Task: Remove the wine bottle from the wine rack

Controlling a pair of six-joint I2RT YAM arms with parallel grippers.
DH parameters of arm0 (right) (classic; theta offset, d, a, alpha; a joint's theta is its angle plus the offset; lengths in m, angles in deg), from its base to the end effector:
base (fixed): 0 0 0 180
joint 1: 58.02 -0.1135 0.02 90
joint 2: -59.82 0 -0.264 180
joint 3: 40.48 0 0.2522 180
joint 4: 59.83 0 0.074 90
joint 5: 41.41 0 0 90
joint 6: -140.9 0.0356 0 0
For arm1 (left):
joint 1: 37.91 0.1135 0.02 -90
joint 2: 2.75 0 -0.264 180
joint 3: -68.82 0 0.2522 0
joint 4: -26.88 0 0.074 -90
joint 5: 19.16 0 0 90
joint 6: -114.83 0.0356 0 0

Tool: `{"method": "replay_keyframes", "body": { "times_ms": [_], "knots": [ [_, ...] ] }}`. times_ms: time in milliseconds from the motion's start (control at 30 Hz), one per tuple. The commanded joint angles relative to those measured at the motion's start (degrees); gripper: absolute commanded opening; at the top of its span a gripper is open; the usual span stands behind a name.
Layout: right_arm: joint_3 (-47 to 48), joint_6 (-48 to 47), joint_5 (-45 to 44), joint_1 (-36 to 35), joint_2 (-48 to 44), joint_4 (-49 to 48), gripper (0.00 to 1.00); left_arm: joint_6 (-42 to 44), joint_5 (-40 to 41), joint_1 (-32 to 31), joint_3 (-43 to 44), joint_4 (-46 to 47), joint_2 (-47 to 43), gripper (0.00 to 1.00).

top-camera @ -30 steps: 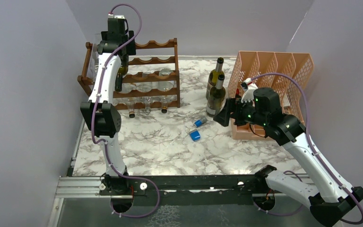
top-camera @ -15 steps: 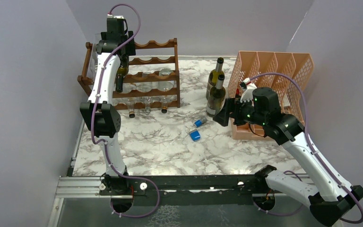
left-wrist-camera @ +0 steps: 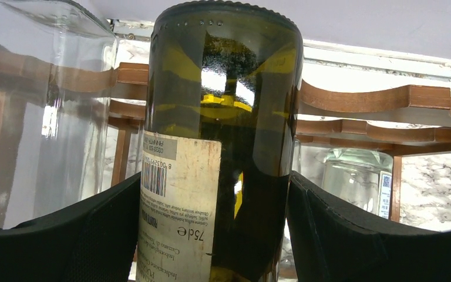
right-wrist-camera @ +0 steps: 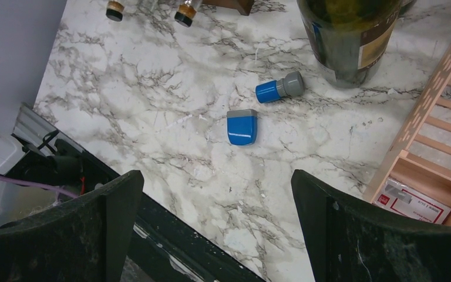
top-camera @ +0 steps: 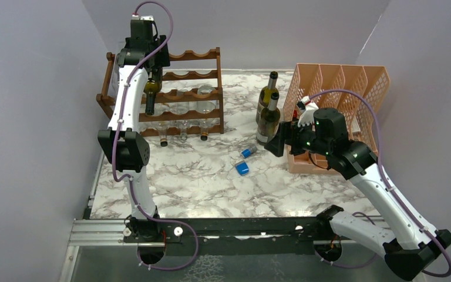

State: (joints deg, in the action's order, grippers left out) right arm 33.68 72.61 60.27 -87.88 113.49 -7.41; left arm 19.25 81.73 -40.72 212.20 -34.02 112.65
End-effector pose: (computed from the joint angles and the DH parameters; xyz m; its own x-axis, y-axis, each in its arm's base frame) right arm 0.1631 0.1020 0.3569 -0.6616 0.0379 -0.7489 -0.4218 0.8070 0.4134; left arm 0.4472 -0.0152 0.4111 -0.5295 -0.0696 -0.8454 -0.1625 0.9865 0.0206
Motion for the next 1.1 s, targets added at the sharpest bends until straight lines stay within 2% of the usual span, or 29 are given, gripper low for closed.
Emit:
{"method": "replay_keyframes", "body": {
  "times_ms": [0,333,500,867,1067],
  "knots": [
    [-0.07,-1.44,-0.80,0.47,-0.38,-1.52,1.00,-1.49,-1.53,-0.36,2.98,1.98,-5.01,0.19],
    [0.14,-1.58,-0.56,0.44,0.18,-1.96,1.00,-0.74,-0.57,-0.36,2.98,1.87,-5.70,0.06],
    [-0.14,-2.34,-0.03,0.45,0.78,-2.14,1.00,-0.09,-0.33,-0.35,2.92,1.87,-4.89,0.05],
    [-0.31,-9.95,13.11,0.39,3.20,-7.05,1.00,-1.67,-1.02,-0.27,3.33,1.93,-4.45,0.00],
    [0.29,-9.99,15.15,0.36,3.99,-8.80,1.00,-1.63,0.40,-0.27,2.60,2.01,-5.86,0.00]
  ]
}}
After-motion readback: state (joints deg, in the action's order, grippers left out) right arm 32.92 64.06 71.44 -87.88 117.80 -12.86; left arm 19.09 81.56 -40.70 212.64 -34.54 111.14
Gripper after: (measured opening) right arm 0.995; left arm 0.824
